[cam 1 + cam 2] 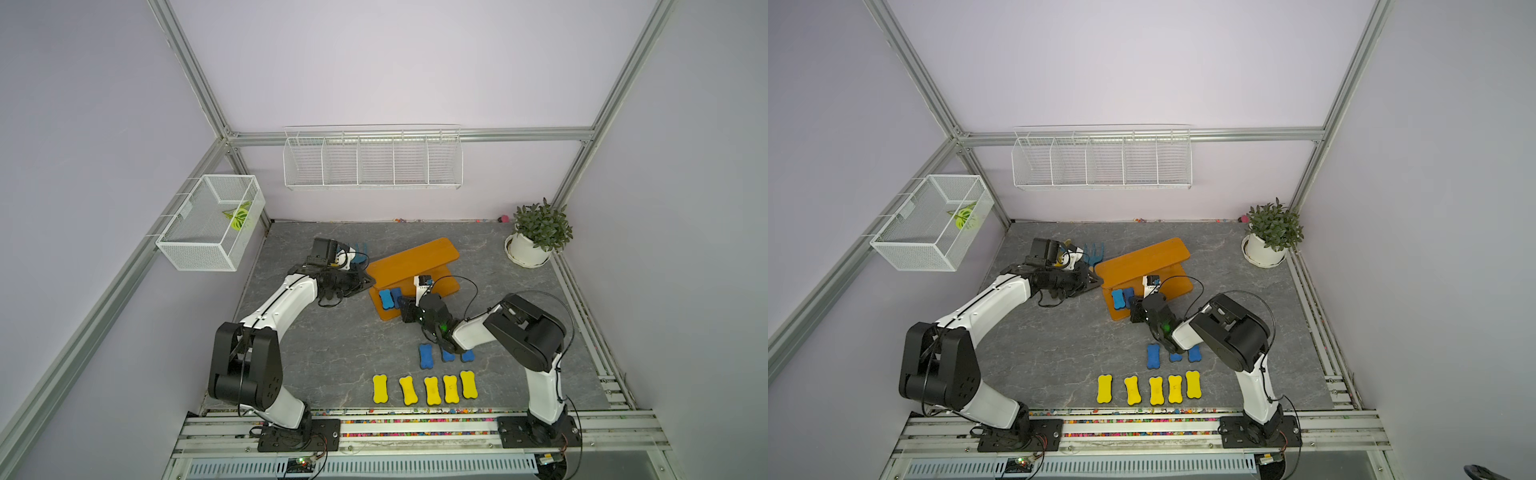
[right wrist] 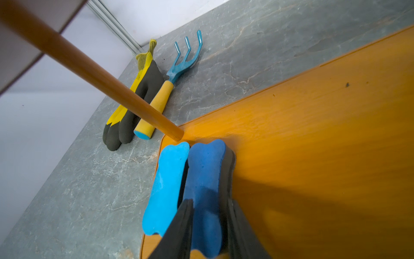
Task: Remove the whiteboard erasers from the shelf
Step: Pick up the whiteboard eraser from the shelf.
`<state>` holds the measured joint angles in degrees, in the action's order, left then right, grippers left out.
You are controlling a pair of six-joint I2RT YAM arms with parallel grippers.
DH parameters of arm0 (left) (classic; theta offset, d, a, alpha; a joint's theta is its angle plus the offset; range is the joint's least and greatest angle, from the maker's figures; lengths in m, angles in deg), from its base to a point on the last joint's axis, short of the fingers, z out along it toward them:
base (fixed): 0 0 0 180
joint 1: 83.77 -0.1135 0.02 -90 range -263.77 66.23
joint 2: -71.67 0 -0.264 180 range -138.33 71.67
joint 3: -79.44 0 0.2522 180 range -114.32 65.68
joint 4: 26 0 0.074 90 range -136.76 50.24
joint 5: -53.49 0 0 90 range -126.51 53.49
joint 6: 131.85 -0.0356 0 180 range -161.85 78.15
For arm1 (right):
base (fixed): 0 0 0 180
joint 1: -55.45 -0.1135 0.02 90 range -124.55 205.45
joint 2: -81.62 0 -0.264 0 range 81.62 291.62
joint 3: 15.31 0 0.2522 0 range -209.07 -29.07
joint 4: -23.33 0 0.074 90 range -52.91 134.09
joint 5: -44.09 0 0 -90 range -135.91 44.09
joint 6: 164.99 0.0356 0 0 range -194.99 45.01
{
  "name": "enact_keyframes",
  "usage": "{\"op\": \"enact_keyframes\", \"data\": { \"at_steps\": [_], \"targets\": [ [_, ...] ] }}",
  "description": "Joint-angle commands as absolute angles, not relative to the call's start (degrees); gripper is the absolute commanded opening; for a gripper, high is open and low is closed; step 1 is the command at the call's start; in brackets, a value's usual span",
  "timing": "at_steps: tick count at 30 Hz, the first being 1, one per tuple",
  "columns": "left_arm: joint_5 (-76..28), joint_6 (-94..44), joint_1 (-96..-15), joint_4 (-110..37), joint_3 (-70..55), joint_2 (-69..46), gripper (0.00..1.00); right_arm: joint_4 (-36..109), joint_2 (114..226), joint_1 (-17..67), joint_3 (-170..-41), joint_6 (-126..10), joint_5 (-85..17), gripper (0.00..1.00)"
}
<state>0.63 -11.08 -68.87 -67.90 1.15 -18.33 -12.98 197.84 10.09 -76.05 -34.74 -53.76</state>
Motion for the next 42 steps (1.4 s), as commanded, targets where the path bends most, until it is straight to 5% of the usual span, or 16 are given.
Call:
{"op": "enact_keyframes", "data": {
  "at_steps": [1, 20, 26, 42],
  "targets": [
    [-0.7, -13.1, -68.8, -70.3, 0.6, -18.6, 0.2, -13.5, 199.2, 10.6, -77.1, -33.9, -53.1, 0.31],
    [-0.4, -12.5, -69.5, -69.2, 1.3, -16.2, 0.35, -9.5, 198.2, 11.1, -76.9, -33.0, -50.9, 0.0],
    [-0.6, -12.7, -69.7, -70.4, 0.9, -13.8, 0.46, -6.6, 194.4, 11.1, -76.5, -33.6, -51.0, 0.0],
    [-1.2, -13.0, -70.5, -70.6, 3.4, -9.4, 0.48, 5.9, 176.2, 6.1, -69.2, -34.3, -55.5, 0.0]
  ]
}}
